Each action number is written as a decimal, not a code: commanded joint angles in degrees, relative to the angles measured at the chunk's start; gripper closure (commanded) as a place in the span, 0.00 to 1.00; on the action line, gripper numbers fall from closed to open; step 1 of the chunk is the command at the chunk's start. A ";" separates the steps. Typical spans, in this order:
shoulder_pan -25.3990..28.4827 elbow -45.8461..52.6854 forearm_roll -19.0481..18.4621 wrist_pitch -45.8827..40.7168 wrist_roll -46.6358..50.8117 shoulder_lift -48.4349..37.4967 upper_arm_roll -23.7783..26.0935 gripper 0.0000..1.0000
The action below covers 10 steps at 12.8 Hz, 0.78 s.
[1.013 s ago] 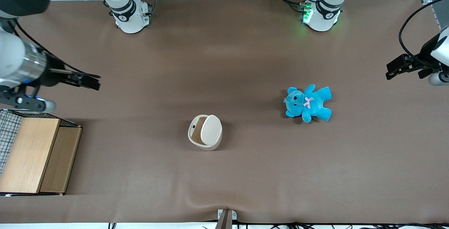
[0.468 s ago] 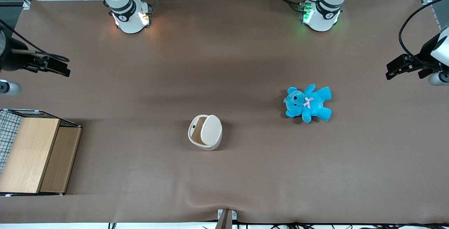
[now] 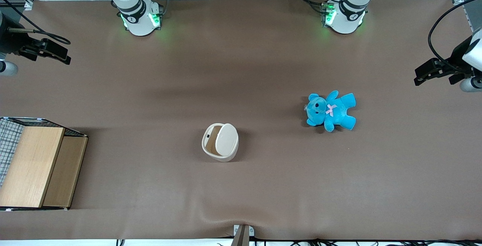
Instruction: Open trash can with right arm
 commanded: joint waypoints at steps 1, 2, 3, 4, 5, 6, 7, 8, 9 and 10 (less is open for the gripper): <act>-0.57 -2.04 0.29 0.85 -4.01 -2.07 -1.34 0.00; -0.57 -2.04 0.29 0.85 -4.54 -2.07 -1.70 0.00; -0.48 -1.96 0.12 0.85 -4.55 -1.90 -1.79 0.00; -0.48 -2.04 -0.06 0.94 -4.55 -1.64 -1.79 0.00; -0.66 -3.09 -0.06 1.55 -4.55 -1.29 -1.79 0.00; -1.01 -3.36 -0.15 2.77 -6.11 -1.20 -2.05 0.00; -1.01 -3.28 -0.24 2.70 -8.30 -1.19 -2.49 0.00; -1.01 -3.19 -0.41 2.70 -8.94 -1.11 -2.49 0.00; -1.01 -3.19 -0.41 2.70 -8.94 -1.02 -2.49 0.00; -1.01 -3.19 -0.50 2.61 -8.94 -0.76 -2.49 0.00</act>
